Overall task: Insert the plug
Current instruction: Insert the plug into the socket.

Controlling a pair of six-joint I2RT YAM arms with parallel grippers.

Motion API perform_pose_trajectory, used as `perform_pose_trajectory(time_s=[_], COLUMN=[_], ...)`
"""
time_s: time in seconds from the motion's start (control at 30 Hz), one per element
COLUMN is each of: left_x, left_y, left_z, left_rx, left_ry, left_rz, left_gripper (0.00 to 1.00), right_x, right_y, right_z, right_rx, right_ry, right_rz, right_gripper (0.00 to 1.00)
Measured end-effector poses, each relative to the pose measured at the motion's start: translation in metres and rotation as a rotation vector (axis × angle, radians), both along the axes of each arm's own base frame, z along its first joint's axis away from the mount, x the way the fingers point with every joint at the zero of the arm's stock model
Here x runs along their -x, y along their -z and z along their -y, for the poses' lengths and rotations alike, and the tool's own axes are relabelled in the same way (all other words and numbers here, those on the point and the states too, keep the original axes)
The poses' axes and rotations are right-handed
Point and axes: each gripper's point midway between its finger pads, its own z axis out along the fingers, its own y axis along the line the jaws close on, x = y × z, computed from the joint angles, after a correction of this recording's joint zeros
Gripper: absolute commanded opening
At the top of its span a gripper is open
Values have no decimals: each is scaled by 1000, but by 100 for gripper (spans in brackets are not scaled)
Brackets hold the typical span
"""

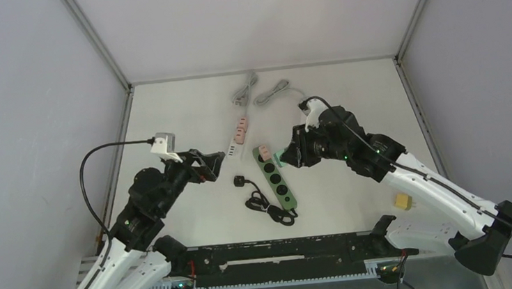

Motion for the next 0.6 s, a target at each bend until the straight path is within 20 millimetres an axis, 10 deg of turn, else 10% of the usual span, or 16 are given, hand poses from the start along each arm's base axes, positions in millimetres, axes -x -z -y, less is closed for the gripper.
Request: perform_pose_trajectory(time_s=[0.6], left_x=[-27], left_y=[88], left_z=[43], left_rx=[2], left_ry=[7], left_rz=[-380], left_gripper=[97], right_x=[-13], right_y=[65], right_z=[-5], right_rx=[387], right_ry=[-1], right_rz=[-144], right_gripper=[0])
